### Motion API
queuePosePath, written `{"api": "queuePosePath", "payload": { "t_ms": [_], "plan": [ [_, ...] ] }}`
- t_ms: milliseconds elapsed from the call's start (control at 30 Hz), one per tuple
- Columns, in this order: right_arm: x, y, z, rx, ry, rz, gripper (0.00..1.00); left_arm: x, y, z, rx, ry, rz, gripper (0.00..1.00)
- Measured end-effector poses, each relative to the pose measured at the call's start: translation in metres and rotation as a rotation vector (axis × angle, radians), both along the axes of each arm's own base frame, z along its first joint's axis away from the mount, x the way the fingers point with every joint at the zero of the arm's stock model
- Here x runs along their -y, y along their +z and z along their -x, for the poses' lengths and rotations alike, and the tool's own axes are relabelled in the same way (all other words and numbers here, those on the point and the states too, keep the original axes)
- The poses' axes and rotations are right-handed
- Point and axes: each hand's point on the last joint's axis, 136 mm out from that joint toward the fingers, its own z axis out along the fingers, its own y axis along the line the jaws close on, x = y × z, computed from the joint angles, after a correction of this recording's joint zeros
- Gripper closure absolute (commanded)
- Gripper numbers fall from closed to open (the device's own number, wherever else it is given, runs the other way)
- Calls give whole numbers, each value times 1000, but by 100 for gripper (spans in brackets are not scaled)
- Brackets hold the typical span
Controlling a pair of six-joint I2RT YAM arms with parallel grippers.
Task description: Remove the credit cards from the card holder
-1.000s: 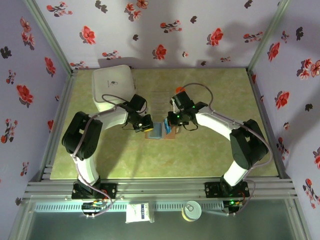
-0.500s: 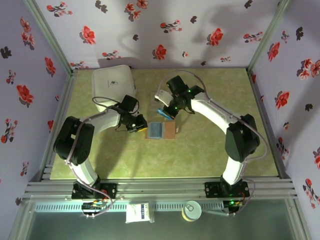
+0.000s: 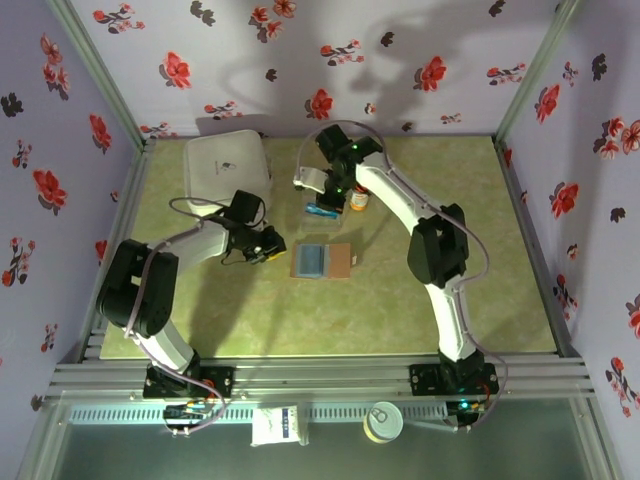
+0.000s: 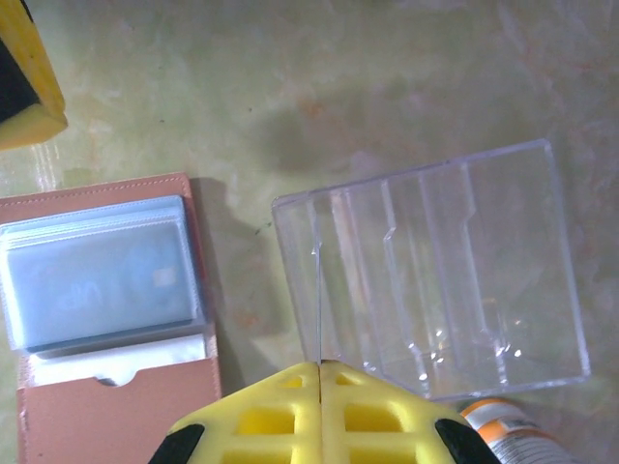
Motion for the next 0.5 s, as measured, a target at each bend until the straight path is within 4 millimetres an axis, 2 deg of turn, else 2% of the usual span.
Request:
{"api": "queuePosePath", "payload": {
  "t_ms": [233,500],
  "plan": [
    [-1,-8,-13,-18,37,20,100,-6,2,-4,3,18,4,82],
    [-2,-33,-11,-79,80,51,100,-10,1,-5,1,28,3,82]
  ]
}}
